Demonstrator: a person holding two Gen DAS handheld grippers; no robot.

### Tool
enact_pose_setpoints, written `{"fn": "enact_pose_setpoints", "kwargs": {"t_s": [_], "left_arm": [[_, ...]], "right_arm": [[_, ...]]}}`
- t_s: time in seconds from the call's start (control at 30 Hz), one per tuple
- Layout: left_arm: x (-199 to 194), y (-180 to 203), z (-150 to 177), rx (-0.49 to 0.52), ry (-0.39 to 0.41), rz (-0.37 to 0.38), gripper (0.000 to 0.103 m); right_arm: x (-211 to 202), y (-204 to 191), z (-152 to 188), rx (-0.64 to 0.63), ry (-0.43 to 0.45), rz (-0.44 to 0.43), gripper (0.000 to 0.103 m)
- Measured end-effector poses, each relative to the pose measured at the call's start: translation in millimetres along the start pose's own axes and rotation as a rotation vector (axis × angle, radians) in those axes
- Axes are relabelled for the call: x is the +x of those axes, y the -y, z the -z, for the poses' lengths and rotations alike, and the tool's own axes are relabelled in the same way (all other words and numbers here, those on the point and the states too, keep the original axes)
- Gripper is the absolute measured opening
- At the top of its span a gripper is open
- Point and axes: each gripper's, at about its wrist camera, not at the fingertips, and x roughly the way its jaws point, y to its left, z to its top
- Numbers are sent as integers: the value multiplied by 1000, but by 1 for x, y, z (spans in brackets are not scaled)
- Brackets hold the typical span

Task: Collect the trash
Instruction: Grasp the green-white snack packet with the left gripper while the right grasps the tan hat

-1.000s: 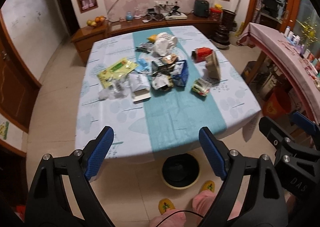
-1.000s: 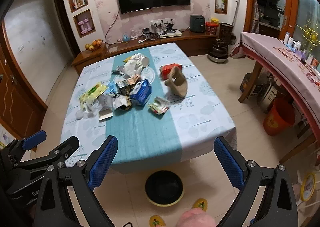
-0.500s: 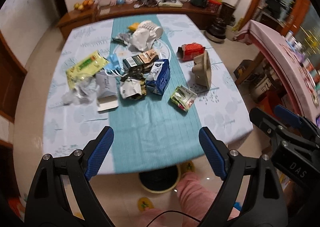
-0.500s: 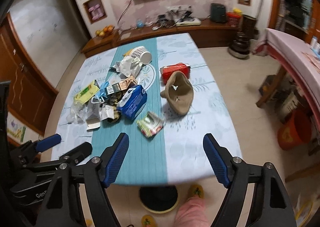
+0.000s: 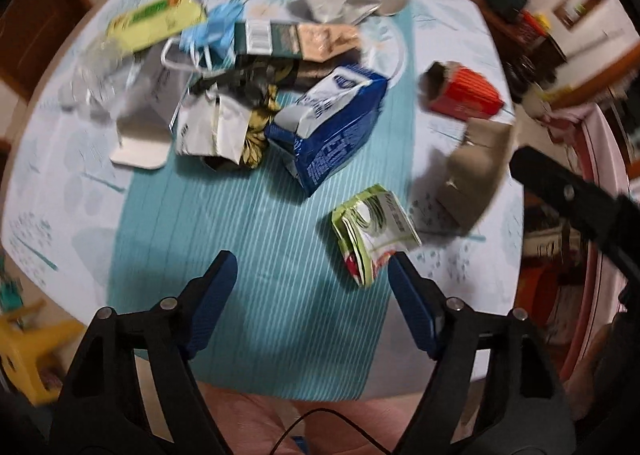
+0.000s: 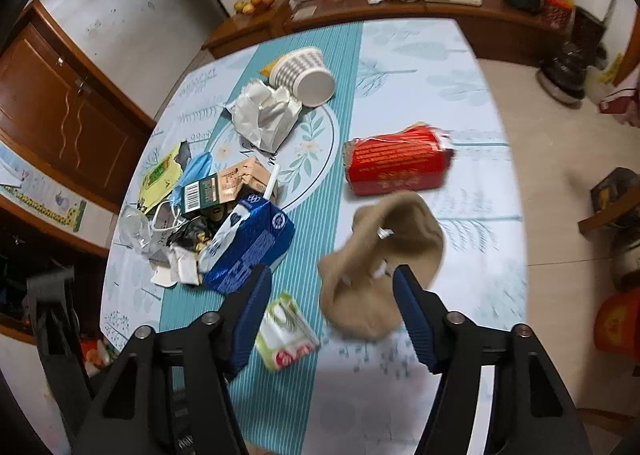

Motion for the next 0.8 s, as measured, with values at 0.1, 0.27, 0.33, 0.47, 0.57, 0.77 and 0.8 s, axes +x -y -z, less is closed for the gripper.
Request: {"fn": "enact_pose_setpoints", "kwargs": {"t_s": [0.1, 0.27, 0.33, 0.47, 0.57, 0.77, 0.8], "left_arm": [[20, 1, -1, -51, -29, -7, 74], [43, 4, -2, -93, -69, -7, 64], [51, 6, -4, -103, -88, 2, 54], [60, 11, -6, -98, -86, 19, 33], [65, 18, -5, -92, -100, 31, 13], [51, 25, 1, -20, -57, 3, 6], [47, 27, 2, -6, -51, -1, 6]], "right_arm": [[23, 3, -12, -4, -50, -12, 49], [34, 7, -9, -21, -82, -51, 27], [35, 10, -7, -23, -82, -71, 24], [30, 17, -2, -15, -89, -91, 12], [25, 21, 3, -4, -83, -106, 11], [4, 15, 15, -13, -51, -130, 11], [-1, 12, 18, -17, -49, -132, 11]]}}
